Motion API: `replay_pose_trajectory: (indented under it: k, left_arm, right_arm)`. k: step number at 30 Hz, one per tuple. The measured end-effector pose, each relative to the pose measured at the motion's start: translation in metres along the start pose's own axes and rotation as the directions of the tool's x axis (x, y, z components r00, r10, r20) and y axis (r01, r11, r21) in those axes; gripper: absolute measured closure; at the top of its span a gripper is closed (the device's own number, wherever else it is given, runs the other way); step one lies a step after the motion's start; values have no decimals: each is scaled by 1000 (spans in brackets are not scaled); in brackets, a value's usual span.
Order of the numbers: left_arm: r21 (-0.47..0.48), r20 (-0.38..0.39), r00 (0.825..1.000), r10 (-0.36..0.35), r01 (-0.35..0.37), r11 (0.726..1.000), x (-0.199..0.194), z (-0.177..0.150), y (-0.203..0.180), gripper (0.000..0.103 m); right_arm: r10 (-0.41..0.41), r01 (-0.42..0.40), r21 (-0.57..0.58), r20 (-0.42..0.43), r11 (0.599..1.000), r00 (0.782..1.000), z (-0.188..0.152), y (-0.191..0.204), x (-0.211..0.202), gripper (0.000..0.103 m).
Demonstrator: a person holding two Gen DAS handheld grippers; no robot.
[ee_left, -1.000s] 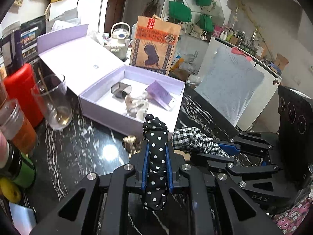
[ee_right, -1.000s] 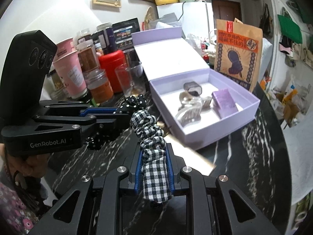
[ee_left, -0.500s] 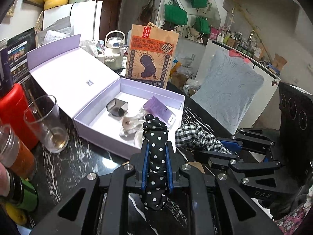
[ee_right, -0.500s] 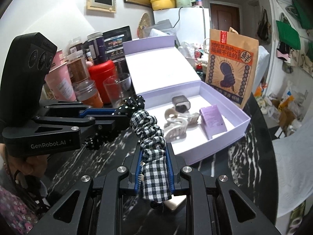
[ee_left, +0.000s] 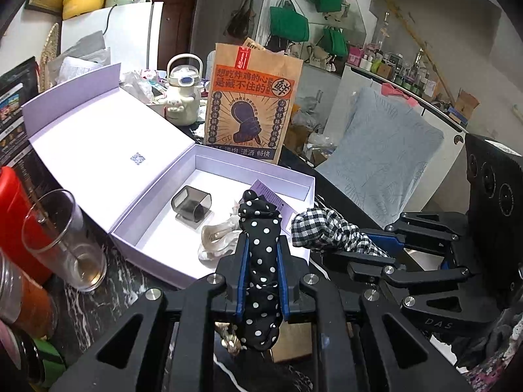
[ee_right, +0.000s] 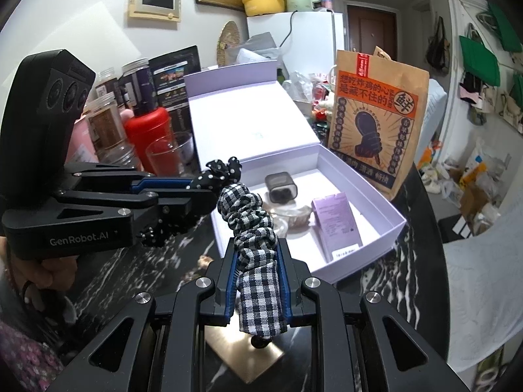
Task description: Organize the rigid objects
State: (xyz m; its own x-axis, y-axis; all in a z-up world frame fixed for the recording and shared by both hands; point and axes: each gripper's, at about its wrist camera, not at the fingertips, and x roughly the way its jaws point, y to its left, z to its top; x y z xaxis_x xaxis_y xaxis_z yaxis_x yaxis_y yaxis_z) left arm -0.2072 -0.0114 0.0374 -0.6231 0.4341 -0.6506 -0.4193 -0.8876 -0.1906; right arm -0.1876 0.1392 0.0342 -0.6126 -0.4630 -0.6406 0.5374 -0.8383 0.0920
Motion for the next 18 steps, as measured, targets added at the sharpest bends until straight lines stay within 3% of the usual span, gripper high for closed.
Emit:
replay_pose_trajectory:
  k: [18]
  left_arm:
    - [3, -44, 999, 28, -28, 1000, 44, 26, 24, 87]
  right_arm:
    - [-27, 27, -8, -38, 1000, 999, 26, -34, 46, 82]
